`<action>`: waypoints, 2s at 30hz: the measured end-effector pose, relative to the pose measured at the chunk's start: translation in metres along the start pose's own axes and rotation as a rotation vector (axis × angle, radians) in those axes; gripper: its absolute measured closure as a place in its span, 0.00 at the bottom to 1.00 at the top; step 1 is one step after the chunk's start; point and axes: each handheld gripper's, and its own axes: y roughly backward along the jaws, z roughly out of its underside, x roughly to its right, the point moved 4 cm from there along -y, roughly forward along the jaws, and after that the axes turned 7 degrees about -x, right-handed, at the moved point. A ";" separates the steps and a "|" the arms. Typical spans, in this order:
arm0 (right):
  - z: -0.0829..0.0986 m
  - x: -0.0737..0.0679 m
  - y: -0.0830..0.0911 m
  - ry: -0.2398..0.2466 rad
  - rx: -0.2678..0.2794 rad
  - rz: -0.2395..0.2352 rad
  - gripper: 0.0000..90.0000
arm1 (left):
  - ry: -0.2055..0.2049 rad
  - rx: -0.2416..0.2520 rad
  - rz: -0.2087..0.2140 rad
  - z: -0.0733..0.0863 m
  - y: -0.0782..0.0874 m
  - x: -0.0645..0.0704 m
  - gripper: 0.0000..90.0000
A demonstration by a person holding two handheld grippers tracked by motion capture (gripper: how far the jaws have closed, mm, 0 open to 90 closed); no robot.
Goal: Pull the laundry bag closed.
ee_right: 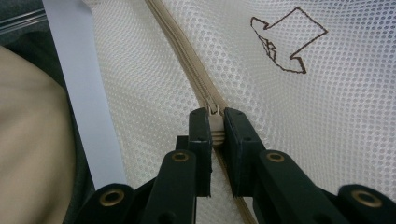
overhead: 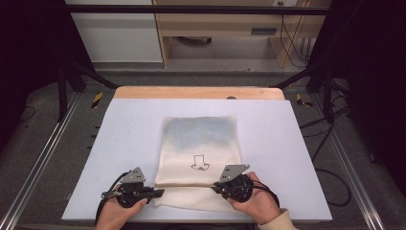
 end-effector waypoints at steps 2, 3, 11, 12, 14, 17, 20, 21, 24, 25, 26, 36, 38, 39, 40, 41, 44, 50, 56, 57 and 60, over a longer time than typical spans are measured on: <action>0.000 0.000 0.001 -0.006 0.008 0.001 0.91 | 0.002 0.002 0.000 0.000 0.000 0.000 0.93; 0.000 0.000 0.001 -0.007 0.007 0.001 0.91 | -0.002 -0.001 -0.002 0.000 0.000 0.000 0.93; 0.002 0.001 0.000 -0.019 0.003 0.009 0.91 | -0.004 -0.006 -0.002 0.000 0.000 0.000 0.93; 0.002 0.001 0.000 -0.020 0.004 0.010 0.91 | -0.007 -0.007 -0.002 0.000 0.000 0.000 0.93; 0.002 0.001 0.000 -0.023 0.007 0.007 0.91 | -0.007 -0.007 -0.002 0.000 0.000 0.000 0.93; 0.002 0.001 0.000 -0.025 0.007 0.007 0.91 | -0.008 -0.006 -0.003 -0.001 0.000 0.000 0.93; 0.003 0.001 0.001 -0.027 0.011 0.007 0.91 | -0.009 -0.009 -0.006 0.000 0.000 0.000 0.93; 0.003 0.001 0.001 -0.026 0.009 0.012 0.91 | -0.009 -0.015 -0.004 0.000 -0.001 0.000 0.93; 0.005 0.002 0.001 -0.034 0.005 0.016 0.91 | -0.013 -0.014 -0.011 0.000 0.000 0.000 0.93; 0.006 0.003 0.001 -0.037 0.006 0.015 0.91 | -0.011 -0.010 -0.010 0.000 0.000 0.000 0.93; 0.006 0.003 0.001 -0.043 0.005 0.016 0.91 | -0.010 -0.007 -0.009 -0.001 0.001 0.000 0.93; 0.006 0.003 0.002 -0.043 0.010 0.016 0.91 | -0.014 -0.008 -0.014 0.000 0.001 0.001 0.93; 0.007 0.003 0.003 -0.040 0.008 0.018 0.91 | -0.011 -0.006 -0.014 -0.001 0.002 0.000 0.93; 0.007 0.003 0.004 -0.042 0.013 0.016 0.91 | -0.010 -0.004 -0.014 -0.001 0.002 -0.001 0.93; 0.008 0.003 0.004 -0.046 0.012 0.018 0.91 | -0.009 -0.004 -0.012 -0.001 0.002 -0.001 0.93; 0.009 0.003 0.004 -0.050 0.016 0.016 0.91 | -0.009 -0.004 -0.012 -0.001 0.002 -0.001 0.93; 0.011 0.004 0.005 -0.052 0.009 0.020 0.91 | -0.010 -0.003 -0.017 0.000 0.004 -0.002 0.93; 0.014 0.005 0.005 -0.061 0.013 0.015 0.91 | -0.014 -0.005 -0.022 0.000 0.005 -0.002 0.93; 0.017 0.006 0.007 -0.069 0.009 0.022 0.91 | -0.010 -0.002 -0.017 0.000 0.005 -0.002 0.93; 0.017 0.007 0.007 -0.075 0.010 0.024 0.91 | -0.011 0.001 -0.021 0.000 0.005 -0.003 0.93; 0.020 0.009 0.009 -0.081 0.012 0.030 0.91 | -0.009 0.000 -0.020 0.000 0.006 -0.003 0.93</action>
